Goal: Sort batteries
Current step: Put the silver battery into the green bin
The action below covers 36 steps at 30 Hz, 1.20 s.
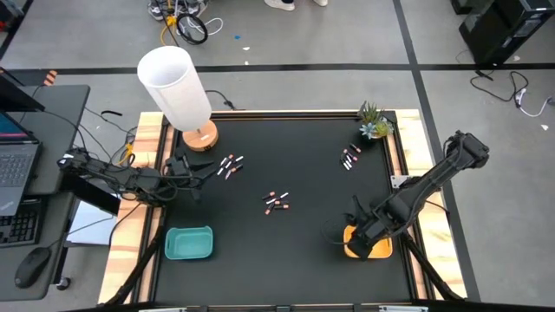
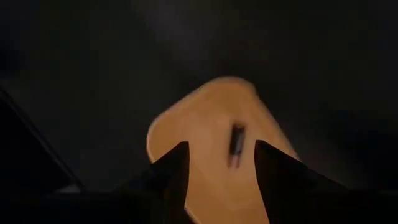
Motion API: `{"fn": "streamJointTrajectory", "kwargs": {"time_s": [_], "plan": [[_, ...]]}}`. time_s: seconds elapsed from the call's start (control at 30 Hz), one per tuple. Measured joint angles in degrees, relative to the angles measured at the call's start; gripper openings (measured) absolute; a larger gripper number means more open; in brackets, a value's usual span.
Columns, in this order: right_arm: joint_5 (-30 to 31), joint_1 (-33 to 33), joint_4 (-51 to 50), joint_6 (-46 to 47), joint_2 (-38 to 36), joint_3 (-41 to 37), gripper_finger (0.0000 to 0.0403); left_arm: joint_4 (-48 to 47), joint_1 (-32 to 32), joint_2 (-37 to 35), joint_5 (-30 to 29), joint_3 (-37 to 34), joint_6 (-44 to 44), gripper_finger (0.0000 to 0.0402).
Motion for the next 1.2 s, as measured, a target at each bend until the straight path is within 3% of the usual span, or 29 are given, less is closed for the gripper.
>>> {"fn": "streamJointTrajectory", "kwargs": {"time_s": [0.17,0.4,0.7,1.0,1.2], "plan": [[12.5,-5.5,-4.1,-7.9,1.3,4.8,0.0166,0.0,0.0,0.0,0.0,0.0,-0.3,0.0143],[18.1,-17.4,-4.0,-21.7,1.7,4.6,0.0162,0.0,0.0,0.0,0.0,0.0,-1.4,0.0143],[16.7,-36.2,-2.9,-40.8,1.7,4.6,0.0147,0.0,0.0,0.0,0.0,0.0,-1.4,0.0143],[6.2,-57.8,2.7,-53.9,1.7,4.6,0.0159,0.3,0.0,0.0,-1.3,0.0,-0.6,0.0143],[3.2,-67.2,2.2,-58.5,3.2,4.6,0.0154,11.6,0.0,0.0,-2.1,0.0,12.2,0.0142]]}}
